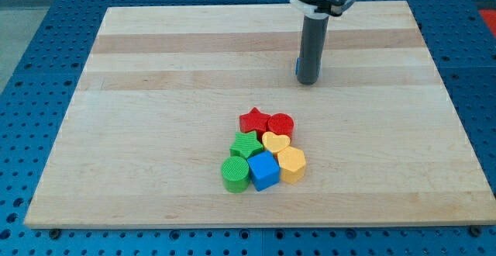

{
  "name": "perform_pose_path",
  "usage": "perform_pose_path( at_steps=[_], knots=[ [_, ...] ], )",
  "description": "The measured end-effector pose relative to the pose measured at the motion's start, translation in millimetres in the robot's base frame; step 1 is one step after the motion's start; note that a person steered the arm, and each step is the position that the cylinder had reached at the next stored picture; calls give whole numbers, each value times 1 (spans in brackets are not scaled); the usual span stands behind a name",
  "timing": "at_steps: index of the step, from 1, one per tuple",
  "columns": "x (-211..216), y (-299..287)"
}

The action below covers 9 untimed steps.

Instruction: Slide the red circle to the bottom right of the triangle

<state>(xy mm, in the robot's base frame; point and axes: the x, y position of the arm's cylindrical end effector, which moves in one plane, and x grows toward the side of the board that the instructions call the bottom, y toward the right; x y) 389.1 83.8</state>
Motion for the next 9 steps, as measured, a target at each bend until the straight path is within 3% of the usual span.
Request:
perform_pose_path(
  at_steps=[4, 7, 9],
  knots=[
    [103, 19],
    [195, -35],
    [196, -74]
  ],
)
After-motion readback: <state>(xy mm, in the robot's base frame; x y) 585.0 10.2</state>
